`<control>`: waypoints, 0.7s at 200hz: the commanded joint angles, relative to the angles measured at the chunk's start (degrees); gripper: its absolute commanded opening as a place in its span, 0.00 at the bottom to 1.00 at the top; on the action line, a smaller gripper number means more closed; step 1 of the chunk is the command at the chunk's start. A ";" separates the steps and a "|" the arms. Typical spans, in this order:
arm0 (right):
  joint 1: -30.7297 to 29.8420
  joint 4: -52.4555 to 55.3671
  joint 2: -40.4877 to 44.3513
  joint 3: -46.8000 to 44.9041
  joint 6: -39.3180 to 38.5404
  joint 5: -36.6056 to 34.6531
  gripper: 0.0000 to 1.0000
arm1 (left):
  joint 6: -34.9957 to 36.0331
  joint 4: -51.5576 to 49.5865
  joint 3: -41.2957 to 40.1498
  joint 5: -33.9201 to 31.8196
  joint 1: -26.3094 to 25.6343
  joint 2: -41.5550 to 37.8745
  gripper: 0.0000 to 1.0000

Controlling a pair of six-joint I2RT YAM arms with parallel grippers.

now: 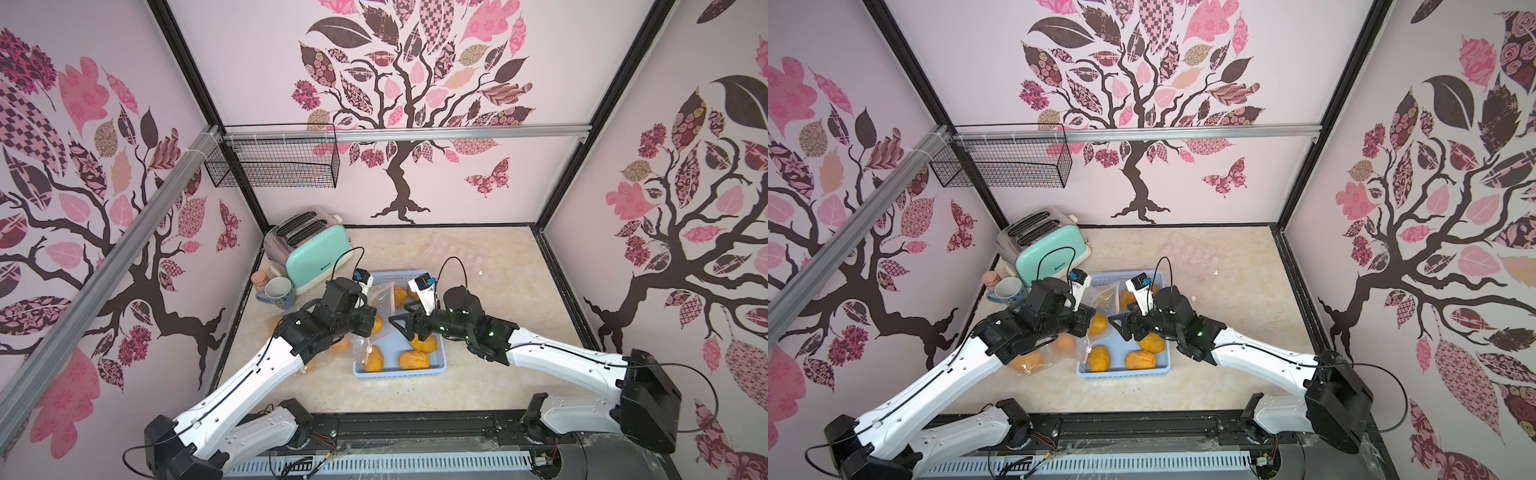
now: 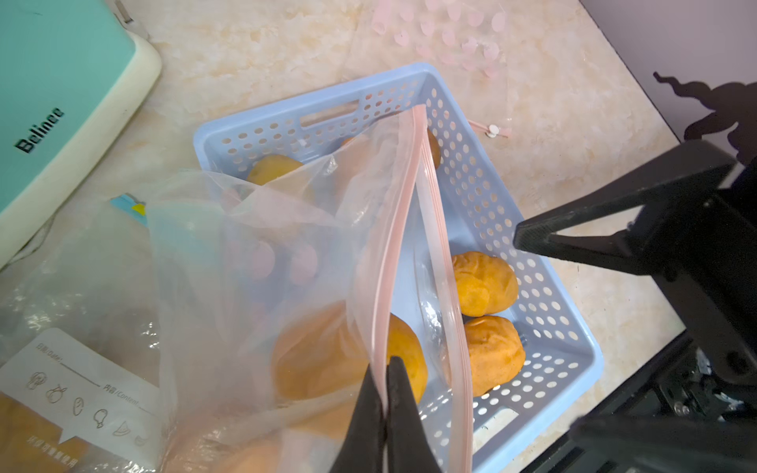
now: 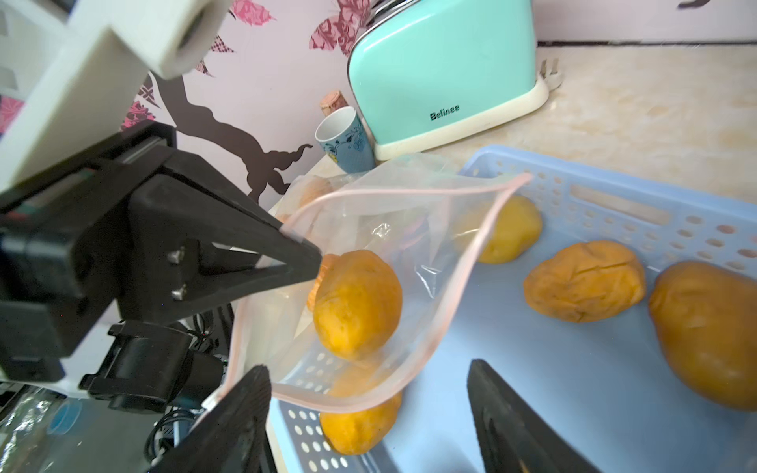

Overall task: Put the potatoes into a zipper bag and zip it
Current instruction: Place the potato into the zipper food storage bag, then pick up the potato from the basket.

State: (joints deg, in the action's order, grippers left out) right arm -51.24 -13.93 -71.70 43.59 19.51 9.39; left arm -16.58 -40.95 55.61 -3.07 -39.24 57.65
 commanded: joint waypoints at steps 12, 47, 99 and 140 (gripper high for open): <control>-0.16 -13.62 4.54 -9.17 -0.90 -13.54 0.73 | -0.56 -0.59 -2.13 -5.39 0.19 -5.53 0.00; -0.09 -17.10 4.72 -12.30 -5.79 -22.50 0.72 | 0.61 -0.95 -2.57 -14.52 0.18 -11.84 0.00; -0.09 -18.85 3.75 -12.82 -5.90 -20.29 0.73 | 0.08 -0.26 -3.00 -21.46 0.21 -16.64 0.00; -0.16 -19.33 3.33 -12.84 -6.42 -19.17 0.74 | -0.84 -0.63 -3.76 -32.39 0.28 -22.21 0.00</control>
State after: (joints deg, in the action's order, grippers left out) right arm -51.24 -32.14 -68.10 29.39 13.93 -9.82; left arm -16.56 -42.09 53.06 -26.09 -39.24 38.76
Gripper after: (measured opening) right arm 0.734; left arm 0.047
